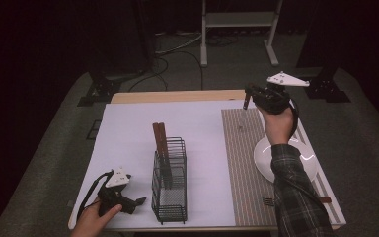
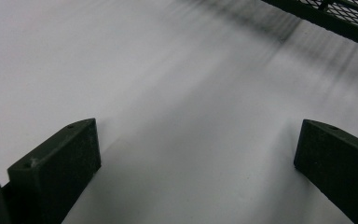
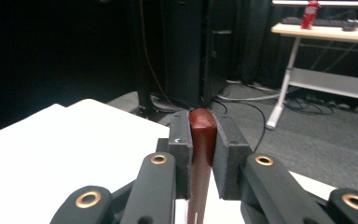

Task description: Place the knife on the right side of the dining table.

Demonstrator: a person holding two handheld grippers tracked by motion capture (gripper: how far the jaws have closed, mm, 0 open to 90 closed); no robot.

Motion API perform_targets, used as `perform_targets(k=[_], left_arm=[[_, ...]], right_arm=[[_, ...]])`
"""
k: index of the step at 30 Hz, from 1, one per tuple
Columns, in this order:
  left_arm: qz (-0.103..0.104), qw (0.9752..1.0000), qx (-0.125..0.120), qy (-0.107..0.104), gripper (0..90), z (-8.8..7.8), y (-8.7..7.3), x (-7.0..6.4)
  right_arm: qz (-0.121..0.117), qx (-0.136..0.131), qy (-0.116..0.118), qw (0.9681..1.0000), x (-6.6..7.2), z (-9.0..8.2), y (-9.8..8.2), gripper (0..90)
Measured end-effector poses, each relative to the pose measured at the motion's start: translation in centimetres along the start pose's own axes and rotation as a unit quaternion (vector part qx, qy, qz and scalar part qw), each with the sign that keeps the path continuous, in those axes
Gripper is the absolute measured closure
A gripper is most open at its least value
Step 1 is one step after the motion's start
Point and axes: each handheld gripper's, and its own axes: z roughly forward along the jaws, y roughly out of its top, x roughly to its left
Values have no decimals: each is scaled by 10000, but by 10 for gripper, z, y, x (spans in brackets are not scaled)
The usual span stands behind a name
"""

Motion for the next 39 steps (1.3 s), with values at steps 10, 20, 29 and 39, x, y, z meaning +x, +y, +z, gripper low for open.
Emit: perform_targets(k=[10, 20, 29, 39], left_arm=[[-7, 10000, 1, -4, 0, 0, 0, 0], [-7, 10000, 1, -4, 0, 0, 0, 0], [-5, 10000, 2, -4, 0, 0, 0, 0], [-7, 10000, 1, -5, 0, 0, 0, 0]], right_arm=[[210, 85, -236, 9995, -19, 4, -18, 780], [213, 93, -366, 9991, -27, 0, -26, 769], [170, 84, -532, 9984, -35, -9, -28, 738], [222, 132, -742, 9969, -50, -19, -34, 731]])
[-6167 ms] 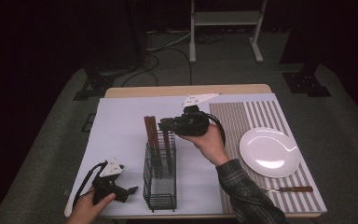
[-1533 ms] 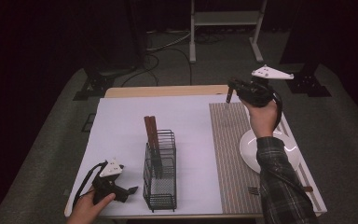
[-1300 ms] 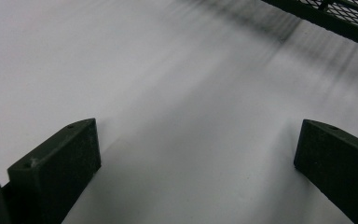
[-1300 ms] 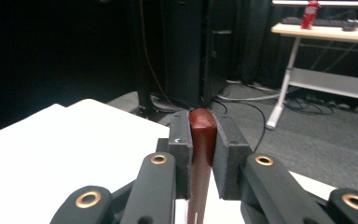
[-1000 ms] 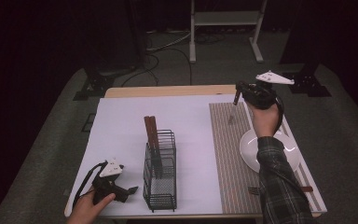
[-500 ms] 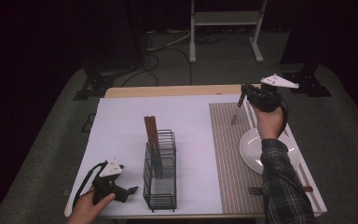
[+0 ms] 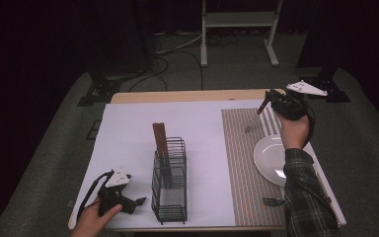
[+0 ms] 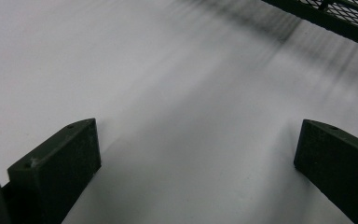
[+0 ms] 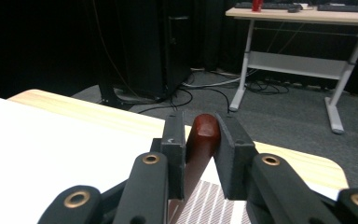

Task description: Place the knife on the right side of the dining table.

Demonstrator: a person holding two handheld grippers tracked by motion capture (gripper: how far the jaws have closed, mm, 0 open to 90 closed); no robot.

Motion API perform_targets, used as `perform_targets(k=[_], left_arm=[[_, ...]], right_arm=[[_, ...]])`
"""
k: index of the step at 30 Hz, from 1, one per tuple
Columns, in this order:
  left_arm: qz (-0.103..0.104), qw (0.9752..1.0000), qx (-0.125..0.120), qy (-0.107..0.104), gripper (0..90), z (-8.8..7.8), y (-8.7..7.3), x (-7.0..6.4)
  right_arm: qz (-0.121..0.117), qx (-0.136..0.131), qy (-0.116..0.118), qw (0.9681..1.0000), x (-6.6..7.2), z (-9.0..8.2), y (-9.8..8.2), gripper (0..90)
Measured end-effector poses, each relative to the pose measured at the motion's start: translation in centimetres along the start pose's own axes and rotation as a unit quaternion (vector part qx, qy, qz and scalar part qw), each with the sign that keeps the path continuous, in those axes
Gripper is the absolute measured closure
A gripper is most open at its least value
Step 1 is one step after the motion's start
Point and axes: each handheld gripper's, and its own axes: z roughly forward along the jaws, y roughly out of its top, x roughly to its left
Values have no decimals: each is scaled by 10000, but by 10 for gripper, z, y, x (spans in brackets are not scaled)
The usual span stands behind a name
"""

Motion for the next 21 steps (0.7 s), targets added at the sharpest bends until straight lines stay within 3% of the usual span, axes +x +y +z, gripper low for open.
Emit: perform_targets(k=[21], left_arm=[[6, 10000, 0, 3, 0, 0, 0, 0]], right_arm=[[196, 154, -324, 9992, -26, -12, -16, 681]])
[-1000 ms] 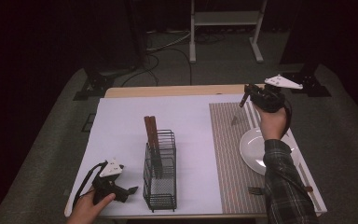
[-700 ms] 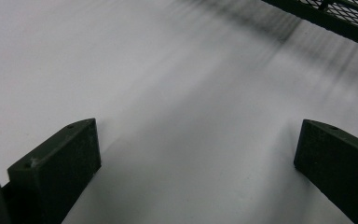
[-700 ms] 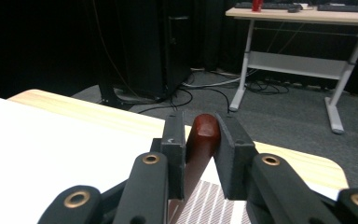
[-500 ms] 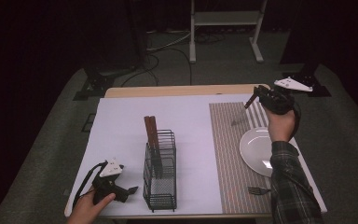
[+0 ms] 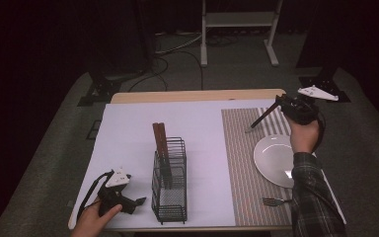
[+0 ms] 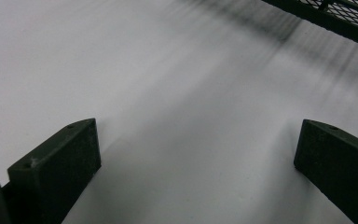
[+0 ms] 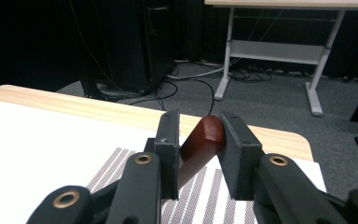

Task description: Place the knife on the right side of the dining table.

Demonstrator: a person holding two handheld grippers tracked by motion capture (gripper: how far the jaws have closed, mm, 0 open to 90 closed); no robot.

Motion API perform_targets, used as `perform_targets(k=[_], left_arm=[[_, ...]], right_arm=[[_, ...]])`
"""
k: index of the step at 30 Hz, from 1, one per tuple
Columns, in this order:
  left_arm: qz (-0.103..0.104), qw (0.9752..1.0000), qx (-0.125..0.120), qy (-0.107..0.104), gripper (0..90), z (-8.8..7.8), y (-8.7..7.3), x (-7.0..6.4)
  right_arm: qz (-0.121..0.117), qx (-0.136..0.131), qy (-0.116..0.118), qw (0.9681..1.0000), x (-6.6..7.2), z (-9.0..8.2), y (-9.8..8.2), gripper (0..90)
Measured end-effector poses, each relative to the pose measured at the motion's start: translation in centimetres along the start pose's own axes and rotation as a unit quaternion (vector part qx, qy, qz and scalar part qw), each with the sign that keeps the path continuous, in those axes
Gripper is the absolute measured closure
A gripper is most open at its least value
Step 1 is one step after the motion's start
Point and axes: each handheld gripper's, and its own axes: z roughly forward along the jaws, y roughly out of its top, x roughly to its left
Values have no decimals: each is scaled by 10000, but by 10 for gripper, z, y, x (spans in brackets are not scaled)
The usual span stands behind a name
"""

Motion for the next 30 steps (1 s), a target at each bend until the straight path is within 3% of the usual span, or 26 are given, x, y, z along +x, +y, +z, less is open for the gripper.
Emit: perform_targets(k=[30], left_arm=[[-11, 10000, 1, -7, 0, 0, 0, 0]], right_arm=[[365, 452, -440, 9973, -33, 2, -28, 541]])
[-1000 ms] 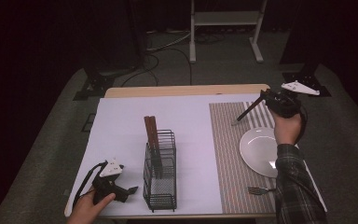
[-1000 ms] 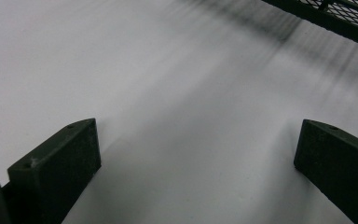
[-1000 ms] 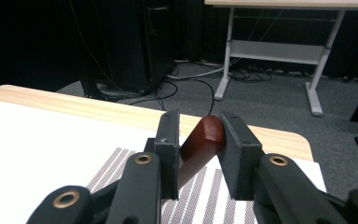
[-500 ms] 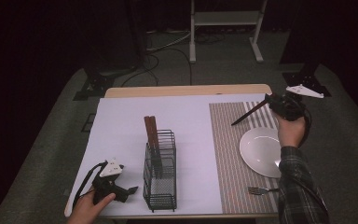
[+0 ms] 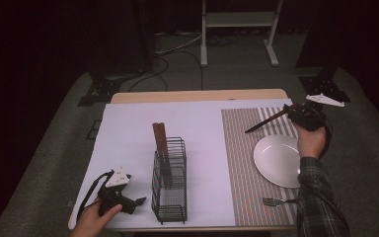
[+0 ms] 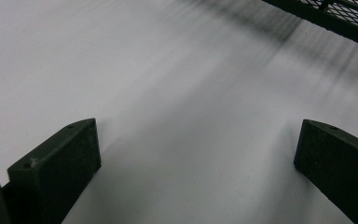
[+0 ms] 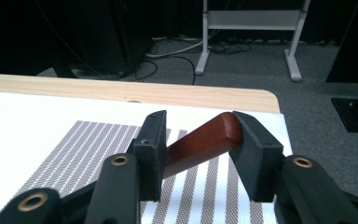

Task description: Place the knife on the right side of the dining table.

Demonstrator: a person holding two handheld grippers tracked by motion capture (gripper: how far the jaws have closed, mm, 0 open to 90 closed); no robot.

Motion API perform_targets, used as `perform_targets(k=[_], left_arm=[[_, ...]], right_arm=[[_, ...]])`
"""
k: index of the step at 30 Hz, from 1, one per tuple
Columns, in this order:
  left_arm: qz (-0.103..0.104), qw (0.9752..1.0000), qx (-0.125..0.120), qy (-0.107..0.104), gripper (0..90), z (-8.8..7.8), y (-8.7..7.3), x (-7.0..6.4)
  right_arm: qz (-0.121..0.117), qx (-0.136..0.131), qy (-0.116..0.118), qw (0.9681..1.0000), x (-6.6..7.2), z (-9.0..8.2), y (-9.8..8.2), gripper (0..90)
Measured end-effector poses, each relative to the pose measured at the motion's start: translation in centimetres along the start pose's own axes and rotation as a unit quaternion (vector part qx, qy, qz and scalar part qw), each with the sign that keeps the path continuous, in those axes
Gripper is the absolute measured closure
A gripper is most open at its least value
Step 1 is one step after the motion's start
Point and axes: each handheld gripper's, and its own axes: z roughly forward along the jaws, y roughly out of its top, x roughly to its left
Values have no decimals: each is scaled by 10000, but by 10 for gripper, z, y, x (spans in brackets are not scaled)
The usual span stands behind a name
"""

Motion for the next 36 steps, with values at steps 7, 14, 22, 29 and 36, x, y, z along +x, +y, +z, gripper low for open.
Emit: perform_targets(k=[7, 14, 22, 29, 36], left_arm=[[-3, 10000, 0, 1, 0, 0, 0, 0], [0, 10000, 1, 0, 0, 0, 0, 0], [-2, 10000, 0, 1, 0, 0, 0, 0], [-2, 10000, 0, 0, 0, 0, 0, 0], [-2, 10000, -1, 1, 0, 0, 0, 0]], right_arm=[[73, 117, -102, 9999, -5, 3, -7, 491], [207, 287, -183, 9992, -13, 8, -18, 437], [294, 428, -216, 9984, -18, 12, -24, 390], [389, 553, -224, 9975, -22, 17, -31, 340], [466, 709, -240, 9961, -25, 21, -38, 295]])
